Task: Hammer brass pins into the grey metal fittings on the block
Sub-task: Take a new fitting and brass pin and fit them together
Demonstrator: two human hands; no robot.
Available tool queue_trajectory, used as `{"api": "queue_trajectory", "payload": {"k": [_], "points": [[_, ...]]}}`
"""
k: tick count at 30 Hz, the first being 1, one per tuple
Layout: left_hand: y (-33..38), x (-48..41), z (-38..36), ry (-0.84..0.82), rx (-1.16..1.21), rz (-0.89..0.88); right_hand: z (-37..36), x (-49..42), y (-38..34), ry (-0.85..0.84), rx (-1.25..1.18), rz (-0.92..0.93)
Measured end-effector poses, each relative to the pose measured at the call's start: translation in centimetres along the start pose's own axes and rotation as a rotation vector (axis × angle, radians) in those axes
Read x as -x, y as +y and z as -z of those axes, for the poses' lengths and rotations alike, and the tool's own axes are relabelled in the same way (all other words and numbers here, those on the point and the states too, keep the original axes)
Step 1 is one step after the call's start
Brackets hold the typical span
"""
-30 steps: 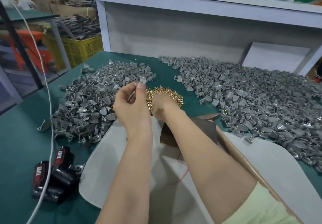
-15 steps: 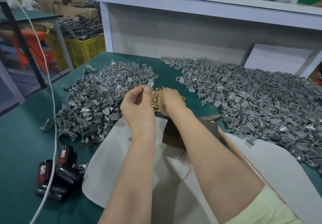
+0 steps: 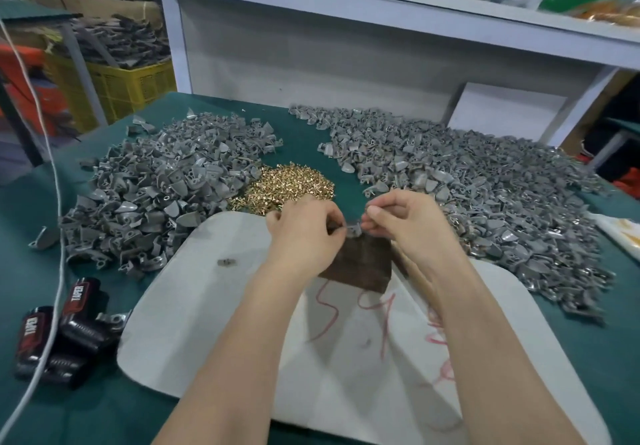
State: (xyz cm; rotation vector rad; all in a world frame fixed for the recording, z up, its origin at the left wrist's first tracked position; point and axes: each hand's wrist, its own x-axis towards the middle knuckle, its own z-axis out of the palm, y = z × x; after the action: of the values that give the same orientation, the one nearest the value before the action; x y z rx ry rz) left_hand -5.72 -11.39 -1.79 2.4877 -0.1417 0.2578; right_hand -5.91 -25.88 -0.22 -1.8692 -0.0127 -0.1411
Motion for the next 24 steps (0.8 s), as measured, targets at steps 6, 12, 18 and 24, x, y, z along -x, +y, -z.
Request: {"api": "queue_trajectory", "payload": {"k": [6, 12, 18, 24], "points": [[0.7, 0.2, 0.8, 0.058, 0.301, -0.173, -1.0, 0.0, 0.2, 0.083, 0.153, 0.133], [0.8, 0.2, 0.7, 0.149, 0.297, -0.209, -1.5, 0.3, -0.2, 0.039, -0.123, 0.06], [0.6, 0.1, 0.8, 0.135, 0.288, -0.2, -1.1, 0.2, -0.1, 0.009, -0.18, 0.035], [-0.5, -0.1, 0.8, -0.015, 0.167, -0.088, -1.0, -0.1, 1.0, 0.08, 0.087, 0.088]]}}
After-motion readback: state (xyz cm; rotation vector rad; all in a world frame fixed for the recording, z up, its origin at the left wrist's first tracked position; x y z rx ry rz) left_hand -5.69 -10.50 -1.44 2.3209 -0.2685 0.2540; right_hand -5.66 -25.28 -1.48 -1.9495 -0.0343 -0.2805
